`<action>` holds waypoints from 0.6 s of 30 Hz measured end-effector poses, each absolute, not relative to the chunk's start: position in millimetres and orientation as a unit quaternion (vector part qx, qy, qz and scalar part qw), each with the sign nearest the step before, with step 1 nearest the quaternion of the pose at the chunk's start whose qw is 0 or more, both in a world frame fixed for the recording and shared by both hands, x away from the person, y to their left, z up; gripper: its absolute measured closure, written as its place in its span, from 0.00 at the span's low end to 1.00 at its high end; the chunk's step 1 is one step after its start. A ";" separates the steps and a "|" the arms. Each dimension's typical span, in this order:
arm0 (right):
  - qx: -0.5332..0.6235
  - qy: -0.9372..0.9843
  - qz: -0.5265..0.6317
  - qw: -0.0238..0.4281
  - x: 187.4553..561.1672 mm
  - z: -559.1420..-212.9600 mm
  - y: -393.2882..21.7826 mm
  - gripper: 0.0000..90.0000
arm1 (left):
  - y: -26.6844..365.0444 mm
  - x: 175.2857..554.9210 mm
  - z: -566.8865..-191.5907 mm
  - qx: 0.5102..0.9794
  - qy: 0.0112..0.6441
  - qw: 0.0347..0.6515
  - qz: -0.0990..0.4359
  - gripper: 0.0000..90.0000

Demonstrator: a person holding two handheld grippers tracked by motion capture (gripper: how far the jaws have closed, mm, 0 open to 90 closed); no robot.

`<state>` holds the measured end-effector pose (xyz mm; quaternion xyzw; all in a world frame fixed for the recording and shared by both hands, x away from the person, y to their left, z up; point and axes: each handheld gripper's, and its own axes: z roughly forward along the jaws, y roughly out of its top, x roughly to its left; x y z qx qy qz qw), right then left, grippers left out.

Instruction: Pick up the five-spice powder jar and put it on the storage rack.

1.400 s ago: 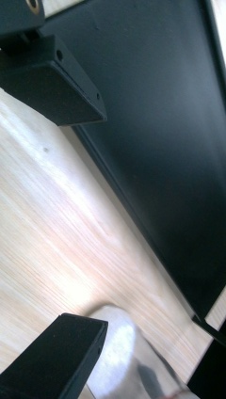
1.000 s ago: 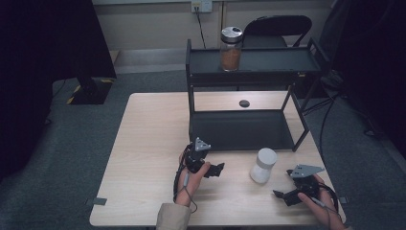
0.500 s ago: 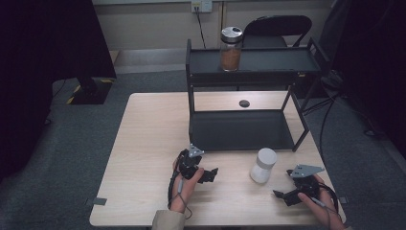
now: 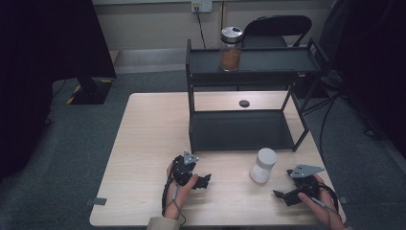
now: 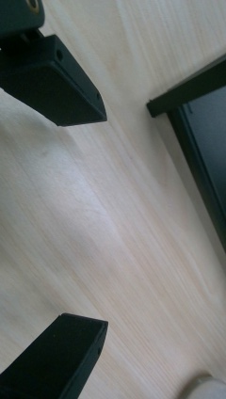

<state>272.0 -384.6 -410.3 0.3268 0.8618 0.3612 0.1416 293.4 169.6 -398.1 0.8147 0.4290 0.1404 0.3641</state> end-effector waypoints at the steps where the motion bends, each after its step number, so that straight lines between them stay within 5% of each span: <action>1: 0.327 0.862 0.361 0.142 272.0 -410.3 -384.6 0.00 | 169.6 292.9 -398.6 0.816 0.430 0.360 0.141 0.02; 18: 0.327 0.862 0.361 0.141 272.1 -410.2 -384.6 0.00 | 169.0 279.5 -413.4 0.823 0.414 0.348 0.172 0.00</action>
